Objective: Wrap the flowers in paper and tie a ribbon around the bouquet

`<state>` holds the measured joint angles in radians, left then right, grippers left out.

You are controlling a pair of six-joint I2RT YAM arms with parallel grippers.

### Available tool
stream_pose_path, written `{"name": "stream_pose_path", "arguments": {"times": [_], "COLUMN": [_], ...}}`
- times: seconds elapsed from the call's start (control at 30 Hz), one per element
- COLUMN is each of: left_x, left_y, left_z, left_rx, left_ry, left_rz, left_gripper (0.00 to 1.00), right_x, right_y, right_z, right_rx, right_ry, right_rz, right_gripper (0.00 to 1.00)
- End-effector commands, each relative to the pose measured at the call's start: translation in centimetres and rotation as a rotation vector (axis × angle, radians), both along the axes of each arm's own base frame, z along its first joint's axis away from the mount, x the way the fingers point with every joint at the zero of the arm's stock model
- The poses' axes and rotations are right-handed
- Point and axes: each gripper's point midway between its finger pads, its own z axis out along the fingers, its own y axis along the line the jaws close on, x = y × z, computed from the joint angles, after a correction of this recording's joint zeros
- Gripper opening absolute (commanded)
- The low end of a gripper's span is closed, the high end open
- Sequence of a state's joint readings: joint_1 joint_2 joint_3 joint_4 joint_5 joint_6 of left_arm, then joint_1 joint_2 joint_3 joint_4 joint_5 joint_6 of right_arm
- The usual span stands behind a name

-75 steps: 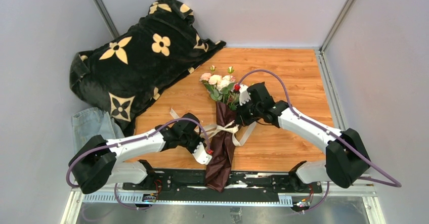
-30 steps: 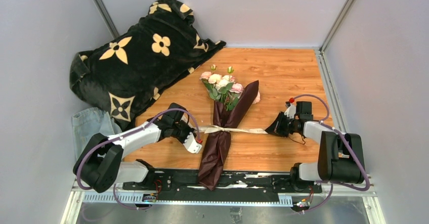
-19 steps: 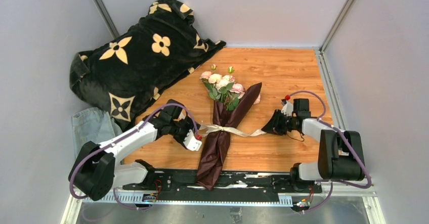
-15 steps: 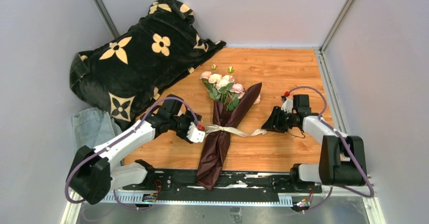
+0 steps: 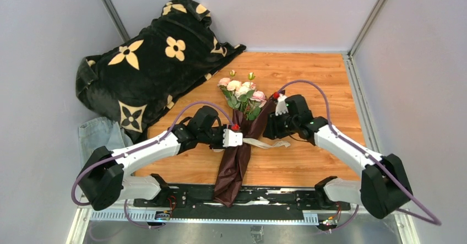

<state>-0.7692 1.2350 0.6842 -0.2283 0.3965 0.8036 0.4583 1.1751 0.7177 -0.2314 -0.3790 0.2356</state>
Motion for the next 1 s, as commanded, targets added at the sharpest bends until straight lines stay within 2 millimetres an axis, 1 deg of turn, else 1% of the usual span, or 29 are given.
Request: {"name": "stream_pose_path", "arguments": {"times": [0.0,0.07,0.13,0.17,0.2,0.23,0.33,0.37,0.43,0.47,0.53,0.6,0.63,0.67,0.73,0.8,0.87,0.97], "left_x": [0.8,0.7,0.5,0.4,0.4,0.4,0.2,0.1,-0.3,-0.5,-0.6,-1.0,-1.4,-1.8,-3.1,-4.7,-6.7,-8.9], "left_y": [-1.1,-1.1,-1.0,-1.0,-1.0,-1.0,-0.9,-0.7,-0.1,0.3,0.9,1.1,1.2,1.4,2.4,4.2,6.6,9.2], "left_z": [1.0,0.8,0.8,0.7,0.7,0.9,1.9,2.1,2.0,1.8,1.6,1.9,2.2,2.6,2.4,1.1,-0.7,-2.4], "left_rx": [-0.054,-0.05,-0.046,-0.042,-0.041,-0.043,-0.049,-0.047,-0.021,-0.007,0.009,0.006,0.003,0.0,0.033,0.112,0.213,0.293], "left_ry": [0.001,0.002,0.0,0.001,0.002,0.002,-0.008,-0.013,-0.02,-0.023,-0.021,-0.007,-0.001,0.0,0.006,-0.015,-0.065,-0.125], "left_rz": [0.052,0.048,0.036,0.032,0.033,0.035,0.025,0.019,0.007,0.006,0.023,0.025,0.015,0.002,-0.046,-0.136,-0.292,-0.453], "left_gripper": [0.38,0.27,0.19,0.13,0.03,0.0,0.0,0.0,0.0,0.0,0.0,0.0,0.0,0.0,0.0,0.0,0.0,0.0], "right_x": [-0.9,-1.2,-1.6,-1.8,-2.0,-2.1,-3.3,-3.4,-3.0,-2.5,-0.9,0.8,1.5,2.0,2.4,2.2,1.7,0.7], "right_y": [3.5,4.6,5.6,6.2,6.8,7.5,10.3,11.1,12.4,12.8,12.8,11.6,10.9,10.2,9.4,9.5,10.0,10.9], "right_z": [0.2,0.1,0.1,0.1,0.4,0.6,2.1,2.1,0.9,0.3,-1.1,-3.0,-3.6,-4.2,-4.8,-4.9,-4.5,-2.4], "right_rx": [0.033,0.053,0.074,0.083,0.101,0.118,0.216,0.23,0.232,0.231,0.197,0.136,0.12,0.107,0.078,0.063,0.073,0.105], "right_ry": [-0.021,-0.018,-0.018,-0.022,-0.028,-0.036,-0.072,-0.084,-0.066,-0.046,-0.029,0.005,0.022,0.029,0.022,0.026,0.026,-0.014], "right_rz": [0.138,0.17,0.205,0.224,0.251,0.275,0.412,0.441,0.444,0.426,0.347,0.234,0.186,0.151,0.127,0.158,0.223,0.378], "right_gripper": [0.4,0.39,0.39,0.38,0.38,0.36,0.34,0.34,0.35,0.34,0.33,0.31,0.3,0.3,0.3,0.31,0.33,0.38]}}
